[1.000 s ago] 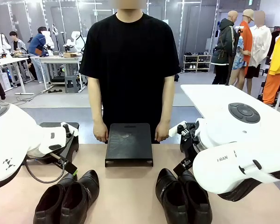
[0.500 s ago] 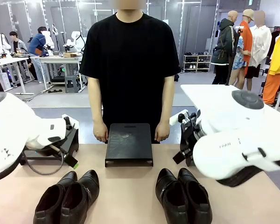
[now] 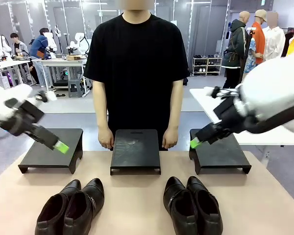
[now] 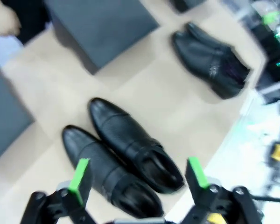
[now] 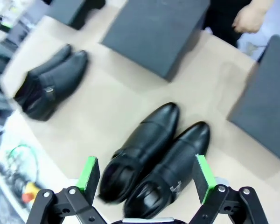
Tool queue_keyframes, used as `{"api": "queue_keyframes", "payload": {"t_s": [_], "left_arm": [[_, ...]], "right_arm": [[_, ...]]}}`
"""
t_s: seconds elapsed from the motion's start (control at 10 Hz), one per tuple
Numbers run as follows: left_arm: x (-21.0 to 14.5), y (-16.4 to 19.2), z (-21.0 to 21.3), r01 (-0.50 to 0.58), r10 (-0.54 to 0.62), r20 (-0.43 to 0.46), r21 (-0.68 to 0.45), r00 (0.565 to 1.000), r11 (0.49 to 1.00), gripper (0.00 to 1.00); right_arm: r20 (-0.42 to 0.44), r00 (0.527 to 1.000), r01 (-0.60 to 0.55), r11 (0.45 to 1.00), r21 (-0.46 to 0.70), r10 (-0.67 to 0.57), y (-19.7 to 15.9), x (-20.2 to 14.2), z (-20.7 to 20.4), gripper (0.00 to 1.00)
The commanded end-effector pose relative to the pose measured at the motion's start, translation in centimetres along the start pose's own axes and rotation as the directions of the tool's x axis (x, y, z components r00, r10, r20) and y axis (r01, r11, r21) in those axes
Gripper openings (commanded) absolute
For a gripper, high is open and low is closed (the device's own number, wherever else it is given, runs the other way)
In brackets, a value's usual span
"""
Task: Place the shoes on the stand as instructed by the person.
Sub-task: Pick up one pair of Shoes and place it on the Shoes Stand indicated by the person.
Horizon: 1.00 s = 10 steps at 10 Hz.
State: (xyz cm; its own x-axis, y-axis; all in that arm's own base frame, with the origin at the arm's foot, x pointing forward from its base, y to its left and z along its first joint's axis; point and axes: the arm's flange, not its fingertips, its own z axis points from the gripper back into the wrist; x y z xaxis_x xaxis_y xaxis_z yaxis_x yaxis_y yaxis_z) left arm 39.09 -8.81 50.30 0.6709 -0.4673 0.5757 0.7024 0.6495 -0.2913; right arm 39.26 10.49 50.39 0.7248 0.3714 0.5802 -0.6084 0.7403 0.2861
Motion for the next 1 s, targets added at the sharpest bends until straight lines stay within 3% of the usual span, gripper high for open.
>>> {"api": "queue_keyframes", "payload": {"t_s": [0.0,0.3,0.5,0.9], "left_arm": [[-3.1,3.5,5.5,-0.086,0.102,0.058,-0.226,0.993,0.970,1.00],[-10.1,7.5,12.7,-0.151,0.243,0.205,-0.381,0.948,0.912,1.00],[-16.1,9.9,16.8,-0.226,0.388,0.339,-0.428,0.857,0.875,1.00],[-27.7,11.0,21.8,-0.336,0.537,0.448,-0.453,0.715,0.826,1.00]], "right_arm": [[-0.018,0.996,0.089,0.977,0.195,-0.087,-4.2,-2.2,4.4,1.00],[0.071,0.974,0.175,0.911,0.374,-0.216,-8.7,-8.0,10.0,1.00],[0.144,0.930,0.242,0.860,0.449,-0.337,-12.0,-12.5,13.0,1.00],[0.273,0.815,0.325,0.793,0.516,-0.512,-16.5,-21.3,16.9,1.00]]}}
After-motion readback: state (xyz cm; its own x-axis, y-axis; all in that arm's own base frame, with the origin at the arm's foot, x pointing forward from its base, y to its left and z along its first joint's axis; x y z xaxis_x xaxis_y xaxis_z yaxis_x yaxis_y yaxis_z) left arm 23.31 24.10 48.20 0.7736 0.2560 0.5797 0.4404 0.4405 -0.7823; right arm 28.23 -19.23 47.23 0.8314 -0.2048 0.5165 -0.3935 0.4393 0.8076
